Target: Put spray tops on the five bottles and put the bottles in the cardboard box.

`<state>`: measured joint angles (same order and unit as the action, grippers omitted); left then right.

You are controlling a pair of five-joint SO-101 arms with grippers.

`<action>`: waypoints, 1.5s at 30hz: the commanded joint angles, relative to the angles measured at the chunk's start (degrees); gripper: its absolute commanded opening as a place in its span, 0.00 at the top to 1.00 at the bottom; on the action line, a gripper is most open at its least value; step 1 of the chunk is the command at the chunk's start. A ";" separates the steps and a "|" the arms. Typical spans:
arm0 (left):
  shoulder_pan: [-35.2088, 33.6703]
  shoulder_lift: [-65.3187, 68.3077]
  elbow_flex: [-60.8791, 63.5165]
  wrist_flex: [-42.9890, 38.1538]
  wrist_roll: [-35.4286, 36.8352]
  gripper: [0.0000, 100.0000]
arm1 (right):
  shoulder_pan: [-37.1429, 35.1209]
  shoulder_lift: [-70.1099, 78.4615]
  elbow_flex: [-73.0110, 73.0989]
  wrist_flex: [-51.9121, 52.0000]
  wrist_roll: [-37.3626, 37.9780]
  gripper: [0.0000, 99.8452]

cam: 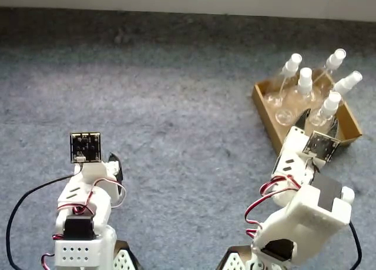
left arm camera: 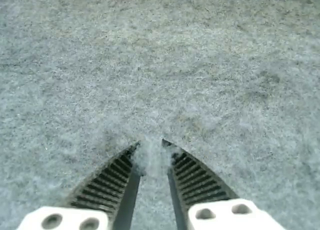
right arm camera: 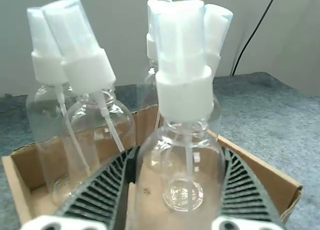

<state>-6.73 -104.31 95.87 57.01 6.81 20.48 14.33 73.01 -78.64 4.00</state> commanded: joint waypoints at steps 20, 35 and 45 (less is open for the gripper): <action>-0.40 -0.22 1.19 0.18 -0.35 0.99 | -0.48 -0.22 2.07 -0.04 0.18 0.74; -0.40 -0.22 1.19 0.18 -0.35 0.99 | -2.24 -0.31 3.30 0.40 5.80 0.74; -0.40 -0.22 1.19 0.18 -0.35 0.99 | -1.80 -0.31 3.30 0.40 6.15 0.74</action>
<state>-6.73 -104.31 95.87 57.01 6.81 19.16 14.59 76.18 -78.20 9.45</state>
